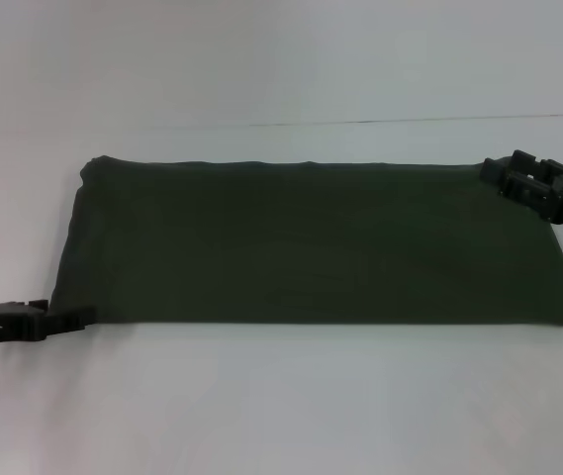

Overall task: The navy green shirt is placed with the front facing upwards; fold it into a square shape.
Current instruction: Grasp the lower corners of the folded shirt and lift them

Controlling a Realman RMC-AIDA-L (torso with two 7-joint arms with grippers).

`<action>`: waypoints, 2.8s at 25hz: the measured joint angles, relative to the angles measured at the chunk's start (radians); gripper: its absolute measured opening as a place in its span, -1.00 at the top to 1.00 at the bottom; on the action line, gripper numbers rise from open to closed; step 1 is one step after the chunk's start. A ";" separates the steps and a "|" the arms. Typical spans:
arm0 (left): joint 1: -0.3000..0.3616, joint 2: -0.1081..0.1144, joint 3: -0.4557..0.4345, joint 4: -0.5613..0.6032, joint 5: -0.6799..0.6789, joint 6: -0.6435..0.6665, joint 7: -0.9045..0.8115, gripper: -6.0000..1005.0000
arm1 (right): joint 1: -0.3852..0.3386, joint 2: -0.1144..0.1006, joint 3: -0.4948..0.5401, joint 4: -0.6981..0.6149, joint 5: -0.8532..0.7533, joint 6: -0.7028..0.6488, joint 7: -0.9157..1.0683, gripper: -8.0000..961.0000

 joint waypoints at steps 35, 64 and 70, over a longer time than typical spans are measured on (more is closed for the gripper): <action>-0.008 -0.004 0.024 -0.004 -0.008 0.026 -0.026 0.83 | -0.198 -0.058 0.007 -0.013 -0.131 0.049 0.000 -0.52; -0.023 -0.005 0.026 0.009 -0.011 0.057 -0.017 0.83 | -0.117 -0.020 -0.003 -0.009 -0.276 0.165 0.029 0.36; -0.018 -0.002 0.026 0.018 -0.009 0.064 -0.012 0.83 | -0.123 -0.021 -0.003 -0.010 -0.277 0.144 0.017 0.75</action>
